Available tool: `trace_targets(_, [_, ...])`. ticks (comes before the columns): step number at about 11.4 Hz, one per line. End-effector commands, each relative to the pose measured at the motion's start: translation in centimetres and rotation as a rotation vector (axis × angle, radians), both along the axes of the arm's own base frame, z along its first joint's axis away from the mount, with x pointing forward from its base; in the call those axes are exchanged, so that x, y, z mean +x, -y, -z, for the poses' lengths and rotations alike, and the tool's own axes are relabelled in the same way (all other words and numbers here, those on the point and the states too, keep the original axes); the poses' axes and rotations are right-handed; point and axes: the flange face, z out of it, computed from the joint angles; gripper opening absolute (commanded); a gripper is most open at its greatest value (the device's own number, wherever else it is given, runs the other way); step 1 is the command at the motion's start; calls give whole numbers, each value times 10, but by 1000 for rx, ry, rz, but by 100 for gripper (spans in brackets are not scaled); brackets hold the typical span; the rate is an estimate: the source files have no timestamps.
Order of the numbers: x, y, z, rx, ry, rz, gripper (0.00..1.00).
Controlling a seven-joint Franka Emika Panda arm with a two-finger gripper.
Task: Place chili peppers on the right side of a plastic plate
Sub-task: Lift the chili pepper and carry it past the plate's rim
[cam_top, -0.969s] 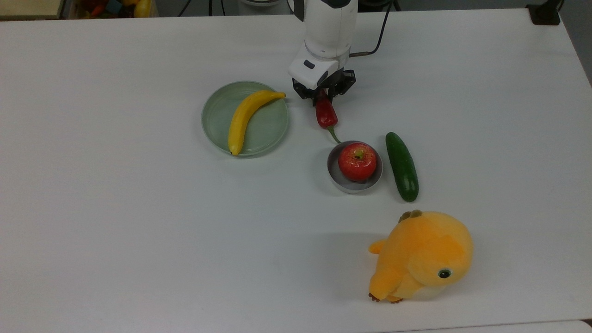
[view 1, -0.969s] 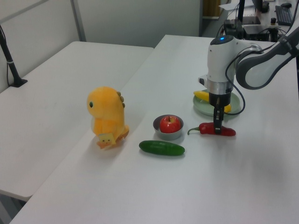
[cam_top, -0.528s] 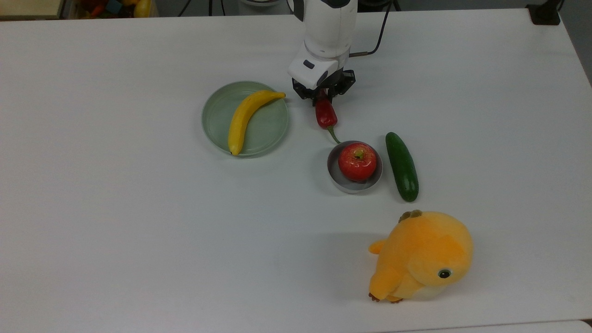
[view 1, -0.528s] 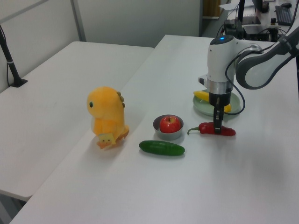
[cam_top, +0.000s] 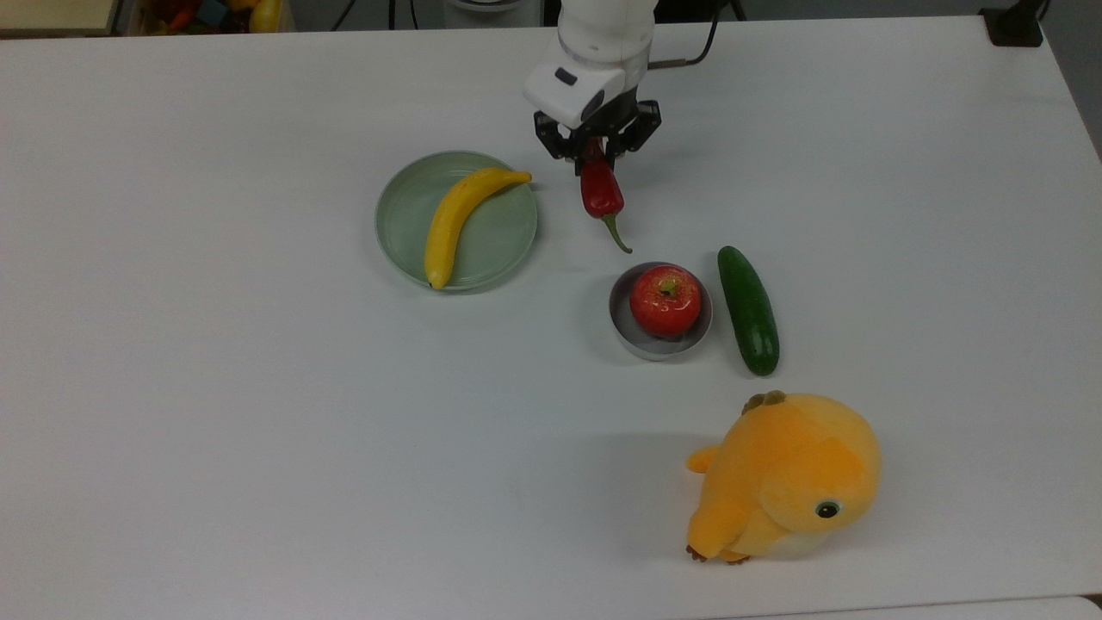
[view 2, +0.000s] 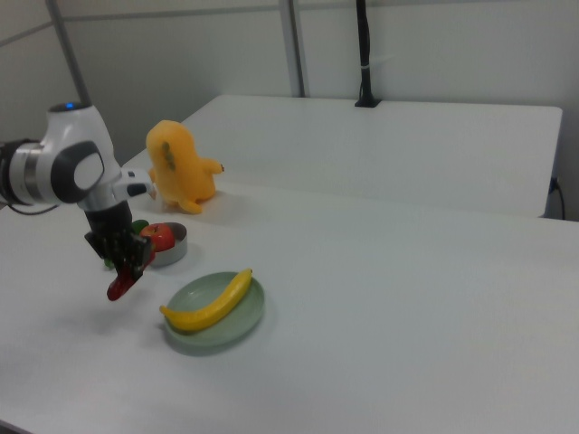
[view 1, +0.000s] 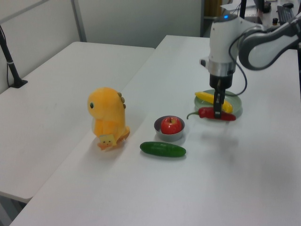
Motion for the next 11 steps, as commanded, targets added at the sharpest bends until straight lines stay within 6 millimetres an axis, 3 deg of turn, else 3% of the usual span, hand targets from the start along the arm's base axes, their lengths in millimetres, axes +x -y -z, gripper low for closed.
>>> trace_targets(1, [3, 22, -68, 57, -40, 76, 0])
trace_targets(4, [16, 65, -123, 112, -57, 80, 0])
trace_targets(7, [22, 114, -160, 130, 7, 104, 0])
trace_targets(9, [28, 157, -170, 131, 42, 86, 0])
trace_targets(11, [29, 219, -168, 125, 65, 40, 0])
